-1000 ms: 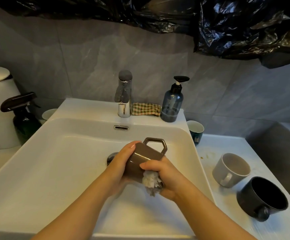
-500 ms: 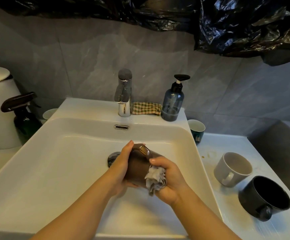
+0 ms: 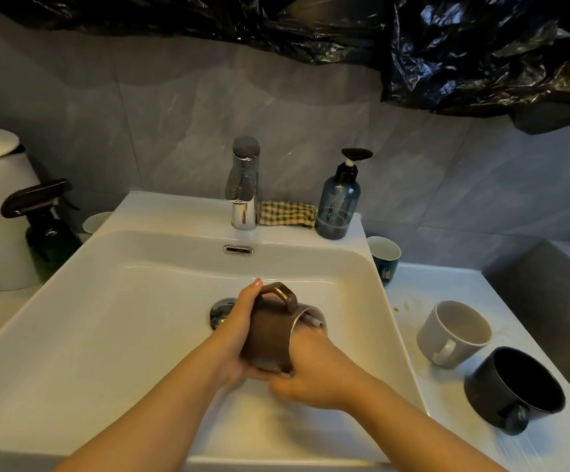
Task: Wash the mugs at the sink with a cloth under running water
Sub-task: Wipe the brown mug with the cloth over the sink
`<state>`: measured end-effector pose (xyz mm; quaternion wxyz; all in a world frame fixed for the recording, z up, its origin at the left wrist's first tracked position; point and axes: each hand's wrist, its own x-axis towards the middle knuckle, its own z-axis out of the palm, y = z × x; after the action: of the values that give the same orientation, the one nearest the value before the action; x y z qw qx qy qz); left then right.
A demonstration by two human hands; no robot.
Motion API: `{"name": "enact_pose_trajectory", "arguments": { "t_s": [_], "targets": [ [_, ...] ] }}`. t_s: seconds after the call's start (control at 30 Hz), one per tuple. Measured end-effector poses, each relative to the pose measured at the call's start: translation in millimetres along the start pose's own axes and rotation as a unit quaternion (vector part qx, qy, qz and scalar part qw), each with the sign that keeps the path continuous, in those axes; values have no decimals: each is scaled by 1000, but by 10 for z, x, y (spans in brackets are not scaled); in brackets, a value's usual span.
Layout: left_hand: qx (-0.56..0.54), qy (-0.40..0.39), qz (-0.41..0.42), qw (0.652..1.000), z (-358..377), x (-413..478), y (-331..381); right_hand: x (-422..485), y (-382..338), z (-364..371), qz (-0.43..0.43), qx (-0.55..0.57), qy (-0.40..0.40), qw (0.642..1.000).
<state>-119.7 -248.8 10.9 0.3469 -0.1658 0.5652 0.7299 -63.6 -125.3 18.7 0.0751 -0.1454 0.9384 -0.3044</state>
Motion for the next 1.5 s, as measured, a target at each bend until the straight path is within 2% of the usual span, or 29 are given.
{"name": "enact_pose_trajectory", "arguments": {
  "t_s": [0.07,0.17,0.27,0.33,0.4,0.47,0.53,0.6,0.67,0.73,0.8,0.87,0.93,1.0,1.07,1.13,1.33,1.43,1.5],
  "targets": [
    [1,-13,-10,1000,-50,26,-3,23,-21,-11,-14,5,-3,1000],
    [8,-20,-18,1000,-94,55,-13,18,-77,-59,-15,-81,-28,996],
    [12,-21,3,1000,-104,66,-21,-7,-129,-72,55,-150,-60,985],
    [7,-19,6,1000,-101,74,-33,-7,-188,-93,75,-149,-93,982],
    [-14,-26,7,1000,-101,84,-37,17,-180,-86,84,-48,-106,990],
    [-43,-29,17,999,-120,109,-30,42,-166,-48,100,114,-95,984],
    [-51,-29,22,998,-129,123,-20,70,-173,-8,86,184,-84,976],
    [-49,-29,14,998,-121,118,-24,100,-154,15,51,153,-47,986],
    [-44,-29,11,999,-117,111,-26,110,-139,-32,63,51,-25,996],
    [-40,-24,16,999,-111,85,-16,84,-190,-101,87,-58,-59,993],
    [-36,-17,28,999,-111,69,-4,60,-255,-138,119,-81,-106,984],
    [-30,-12,28,999,-108,50,-7,35,-311,-146,150,-52,-132,978],
    [-30,-10,16,999,-88,14,-5,29,-328,-196,174,25,-124,977],
    [-38,-3,22,999,-70,-1,15,33,-312,-266,181,149,-91,968],
    [-48,-2,66,997,-59,-39,56,46,-259,-309,173,255,-44,950],
    [-55,-19,114,992,-63,-89,93,56,-196,-318,159,286,-11,945],
    [108,-4,221,969,-68,-129,291,-31,-51,-509,137,264,-11,955],
    [255,-9,206,945,-14,-218,560,-46,-24,-589,128,233,-39,963],
    [375,-4,173,911,64,-283,680,-53,-14,-625,110,227,-48,966]
  ]
}}
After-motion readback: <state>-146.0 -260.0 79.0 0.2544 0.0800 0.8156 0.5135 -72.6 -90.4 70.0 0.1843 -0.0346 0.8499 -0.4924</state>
